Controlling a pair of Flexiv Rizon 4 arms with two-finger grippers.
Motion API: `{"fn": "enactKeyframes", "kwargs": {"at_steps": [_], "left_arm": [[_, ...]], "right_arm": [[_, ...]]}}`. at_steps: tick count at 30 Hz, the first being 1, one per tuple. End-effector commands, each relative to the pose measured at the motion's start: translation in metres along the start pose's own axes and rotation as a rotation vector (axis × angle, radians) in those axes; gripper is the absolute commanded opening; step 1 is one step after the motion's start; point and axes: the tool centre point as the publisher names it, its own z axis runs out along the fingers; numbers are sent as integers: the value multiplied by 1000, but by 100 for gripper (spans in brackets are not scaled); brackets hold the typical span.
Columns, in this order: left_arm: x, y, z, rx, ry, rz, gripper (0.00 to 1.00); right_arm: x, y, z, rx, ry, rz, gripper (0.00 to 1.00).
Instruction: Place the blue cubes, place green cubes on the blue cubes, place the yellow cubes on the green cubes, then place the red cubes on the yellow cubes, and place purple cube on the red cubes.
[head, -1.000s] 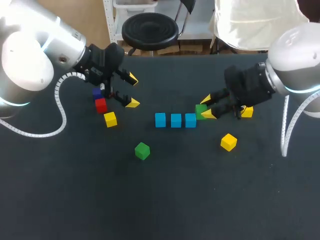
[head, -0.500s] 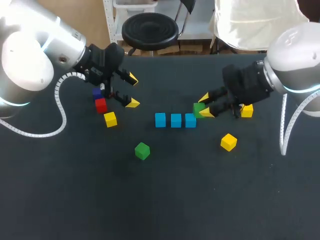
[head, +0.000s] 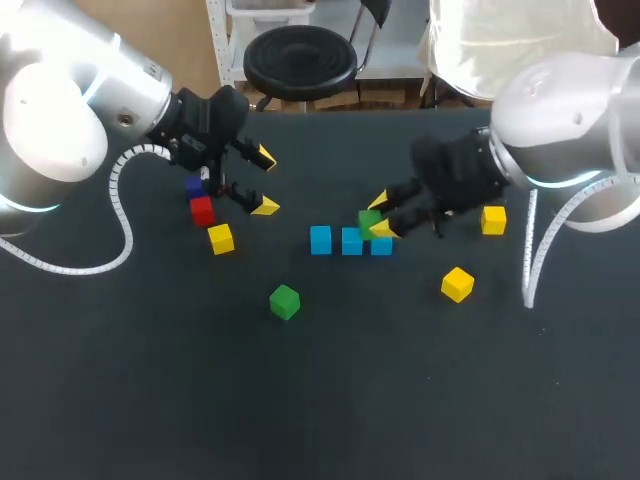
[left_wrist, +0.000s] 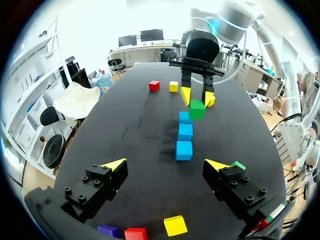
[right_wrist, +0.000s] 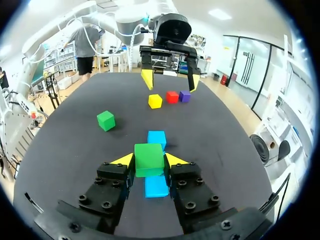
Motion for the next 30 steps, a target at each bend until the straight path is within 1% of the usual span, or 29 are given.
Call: {"fn": "enactKeyframes", "kwargs": {"at_steps": [1, 6, 9, 16, 21, 30], "left_arm": [[0, 0, 0, -1, 1, 0, 100], [0, 0, 0, -1, 1, 0, 100], [0, 0, 0, -1, 1, 0, 100], [0, 0, 0, -1, 1, 0, 100], [0, 0, 0, -1, 1, 0, 100], [0, 0, 0, -1, 1, 0, 100]], "right_arm": [[1, -6, 4, -8, -6, 0, 0], [0, -2, 2, 2, 34, 12, 0], [-1, 3, 0, 17, 44, 16, 0], [5, 8, 2, 53, 30, 34, 0], [10, 9, 0, 48, 18, 41, 0], [10, 1, -5, 22, 22, 24, 0]]}}
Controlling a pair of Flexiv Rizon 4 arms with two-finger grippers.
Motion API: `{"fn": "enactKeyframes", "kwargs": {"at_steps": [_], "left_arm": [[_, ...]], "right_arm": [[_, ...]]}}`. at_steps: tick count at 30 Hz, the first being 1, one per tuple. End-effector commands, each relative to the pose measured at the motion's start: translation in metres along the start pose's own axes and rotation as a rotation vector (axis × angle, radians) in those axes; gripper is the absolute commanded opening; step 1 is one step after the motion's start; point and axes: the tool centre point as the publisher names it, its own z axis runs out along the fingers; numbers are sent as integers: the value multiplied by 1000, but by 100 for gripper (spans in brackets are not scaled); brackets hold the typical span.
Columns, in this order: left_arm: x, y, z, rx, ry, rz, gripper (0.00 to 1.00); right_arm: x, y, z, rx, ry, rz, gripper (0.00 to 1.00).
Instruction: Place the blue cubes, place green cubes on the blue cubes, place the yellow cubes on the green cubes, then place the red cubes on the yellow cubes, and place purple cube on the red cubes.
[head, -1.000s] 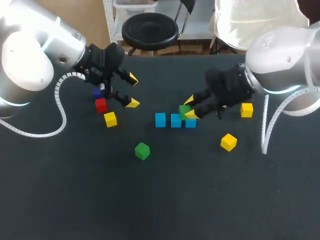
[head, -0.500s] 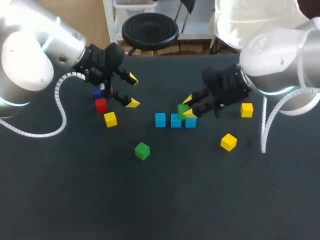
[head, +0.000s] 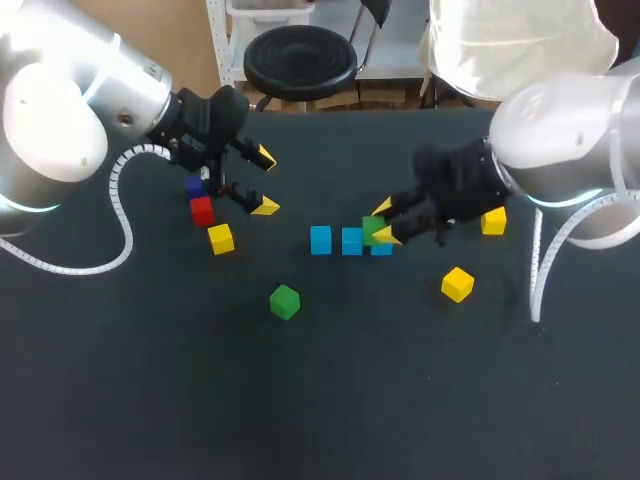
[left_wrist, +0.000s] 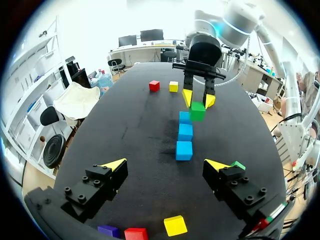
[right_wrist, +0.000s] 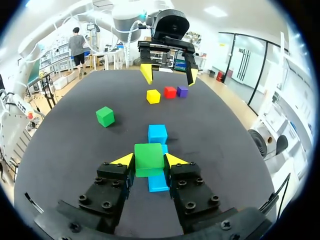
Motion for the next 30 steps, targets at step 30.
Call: {"fn": "enactKeyframes", "kwargs": {"at_steps": [30], "left_arm": [[0, 0, 0, -1, 1, 0, 100]], "right_arm": [[4, -8, 9, -32, -6, 10, 0]]}}
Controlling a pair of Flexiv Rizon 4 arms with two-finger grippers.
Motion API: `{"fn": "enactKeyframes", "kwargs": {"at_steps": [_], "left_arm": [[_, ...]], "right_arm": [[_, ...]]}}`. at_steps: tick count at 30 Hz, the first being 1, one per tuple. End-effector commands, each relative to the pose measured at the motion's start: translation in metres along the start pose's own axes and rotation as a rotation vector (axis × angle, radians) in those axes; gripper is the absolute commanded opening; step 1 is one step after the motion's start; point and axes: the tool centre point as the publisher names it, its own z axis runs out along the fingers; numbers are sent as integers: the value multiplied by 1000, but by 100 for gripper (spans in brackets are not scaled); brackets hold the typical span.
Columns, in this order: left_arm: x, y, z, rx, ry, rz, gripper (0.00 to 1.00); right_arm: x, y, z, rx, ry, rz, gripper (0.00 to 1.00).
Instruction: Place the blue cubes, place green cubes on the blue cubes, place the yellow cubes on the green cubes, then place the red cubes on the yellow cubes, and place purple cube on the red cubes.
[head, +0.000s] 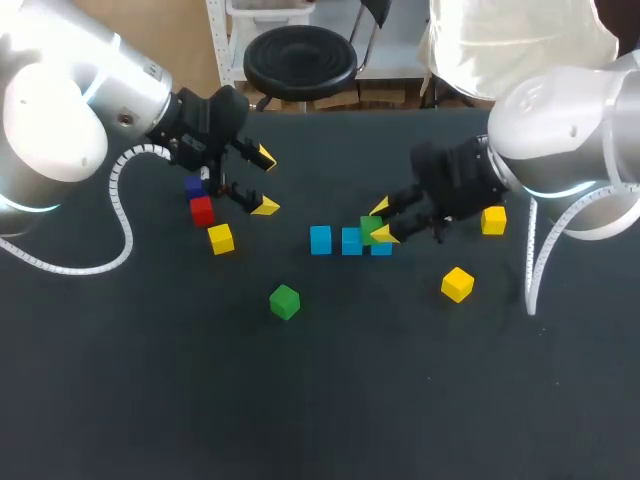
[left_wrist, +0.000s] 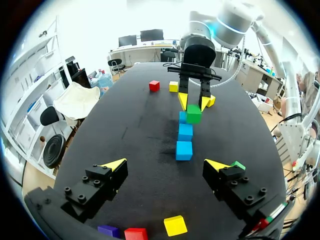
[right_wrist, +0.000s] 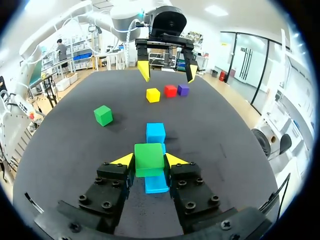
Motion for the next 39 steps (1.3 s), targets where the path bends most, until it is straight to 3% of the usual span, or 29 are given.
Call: {"fn": "enactKeyframes", "kwargs": {"at_steps": [1, 39], "left_arm": [[0, 0, 0, -1, 1, 0, 100], [0, 0, 0, -1, 1, 0, 100]], "right_arm": [[-1, -3, 1, -5, 2, -1, 0], [2, -7, 4, -14, 5, 1, 0]]}}
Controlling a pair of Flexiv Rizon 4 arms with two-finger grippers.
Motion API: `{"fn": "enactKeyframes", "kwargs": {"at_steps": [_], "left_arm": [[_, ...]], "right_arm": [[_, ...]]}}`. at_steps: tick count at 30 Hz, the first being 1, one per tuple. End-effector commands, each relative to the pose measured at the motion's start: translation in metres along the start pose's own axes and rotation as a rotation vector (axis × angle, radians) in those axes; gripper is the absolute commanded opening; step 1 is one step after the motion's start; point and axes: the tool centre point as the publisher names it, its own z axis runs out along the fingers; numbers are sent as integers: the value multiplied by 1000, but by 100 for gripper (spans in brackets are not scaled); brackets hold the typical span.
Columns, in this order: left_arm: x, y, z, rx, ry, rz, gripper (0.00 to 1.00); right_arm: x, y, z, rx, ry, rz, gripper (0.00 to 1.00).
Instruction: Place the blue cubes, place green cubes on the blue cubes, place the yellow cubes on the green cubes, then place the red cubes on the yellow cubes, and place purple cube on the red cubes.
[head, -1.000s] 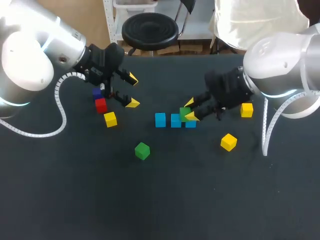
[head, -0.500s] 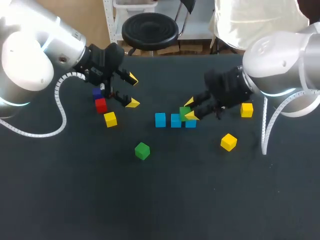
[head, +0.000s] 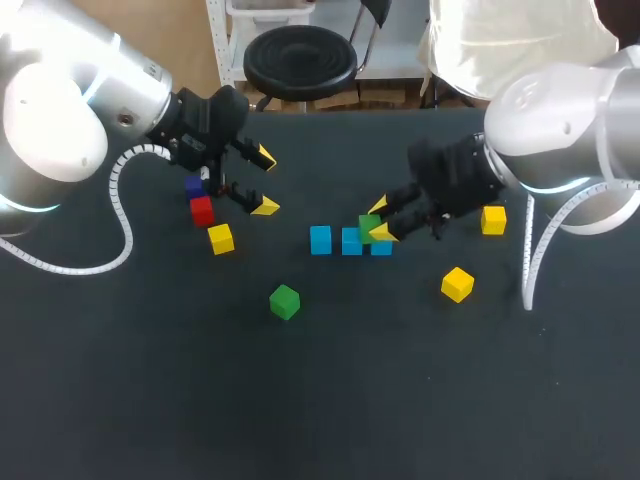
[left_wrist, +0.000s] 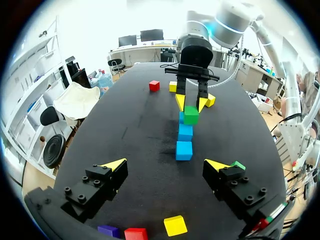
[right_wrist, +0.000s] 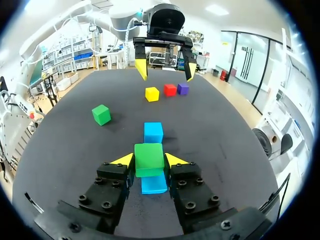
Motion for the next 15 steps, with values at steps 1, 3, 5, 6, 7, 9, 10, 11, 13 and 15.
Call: {"fn": "enactKeyframes", "kwargs": {"at_steps": [1, 3, 5, 6, 7, 9, 10, 11, 13, 15], "left_arm": [[0, 0, 0, -1, 1, 0, 100], [0, 0, 0, -1, 1, 0, 100], [0, 0, 0, -1, 1, 0, 100], [0, 0, 0, -1, 1, 0, 100], [0, 0, 0, -1, 1, 0, 100], [0, 0, 0, -1, 1, 0, 100], [0, 0, 0, -1, 1, 0, 100], [0, 0, 0, -1, 1, 0, 100], [0, 0, 0, -1, 1, 0, 100], [0, 0, 0, -1, 1, 0, 100]], "right_arm": [[0, -2, 1, -3, 0, -1, 0], [0, -2, 1, -3, 0, -1, 0], [-1, -3, 1, -3, 1, -2, 0], [-2, -3, 1, -3, 2, -3, 0], [-2, -3, 1, -3, 2, -4, 0], [-2, -4, 1, -3, 2, -5, 0], [-3, -4, 1, -4, 2, -6, 0], [-3, -4, 1, -4, 3, -7, 0], [-2, -4, 1, -4, 4, -6, 0], [-2, -4, 0, -3, 4, -4, 0]]}}
